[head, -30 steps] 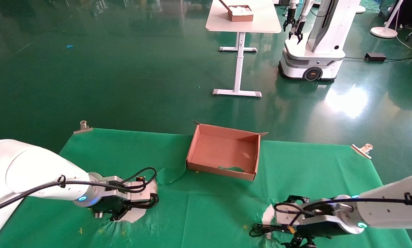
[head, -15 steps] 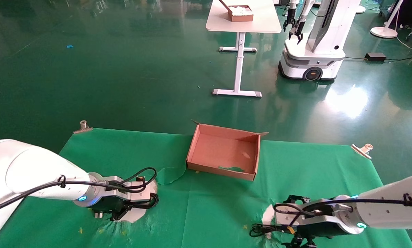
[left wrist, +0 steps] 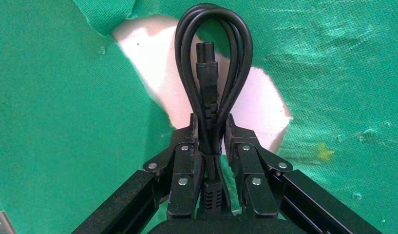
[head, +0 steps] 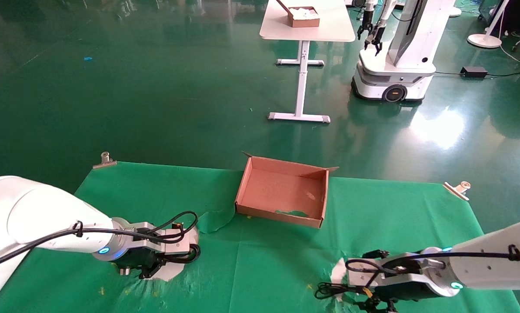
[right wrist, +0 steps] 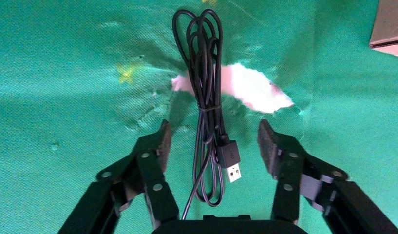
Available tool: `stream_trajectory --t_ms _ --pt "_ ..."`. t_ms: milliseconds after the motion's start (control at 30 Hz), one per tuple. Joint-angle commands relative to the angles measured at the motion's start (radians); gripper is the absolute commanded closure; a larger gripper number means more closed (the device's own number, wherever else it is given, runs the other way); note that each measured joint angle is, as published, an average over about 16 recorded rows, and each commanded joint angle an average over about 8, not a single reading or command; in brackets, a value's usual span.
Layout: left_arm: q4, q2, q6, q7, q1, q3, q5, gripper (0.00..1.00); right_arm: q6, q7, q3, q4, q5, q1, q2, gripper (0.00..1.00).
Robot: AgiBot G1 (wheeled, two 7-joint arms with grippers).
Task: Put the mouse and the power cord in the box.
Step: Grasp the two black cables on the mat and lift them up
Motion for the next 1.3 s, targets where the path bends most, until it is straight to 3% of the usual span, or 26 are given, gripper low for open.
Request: stream_trajectory --t_ms 33,733,1033,1167,1300 --pt "0.0 0.0 0.0 0.0 0.0 0.0 0.0 1.0 0.0 -0.002 0.0 0.0 0.001 0.0 0.0 1.0" --pt "0.0 0.0 0.0 0.0 0.0 0.0 0.0 1.0 -0.001 0.045 0.022 -0.015 0.021 0.017 0.008 1.0" --pt "-0.007 -0.006 0.007 -0.003 -0.01 -0.01 -0.015 1.0 -0.113 0.162 0.13 -0.125 0.176 0.162 0.077 1.0" --pt "-0.05 -0.032 0.054 -0.014 -0.055 -0.051 -0.085 1.0 -0.15 0.193 0.17 -0.174 0.221 0.233 0.124 1.0" --pt "-0.109 -0.049 0.103 -0.036 -0.115 -0.11 -0.183 1.0 -0.137 0.192 0.189 -0.225 0.221 0.29 0.147 1.0"
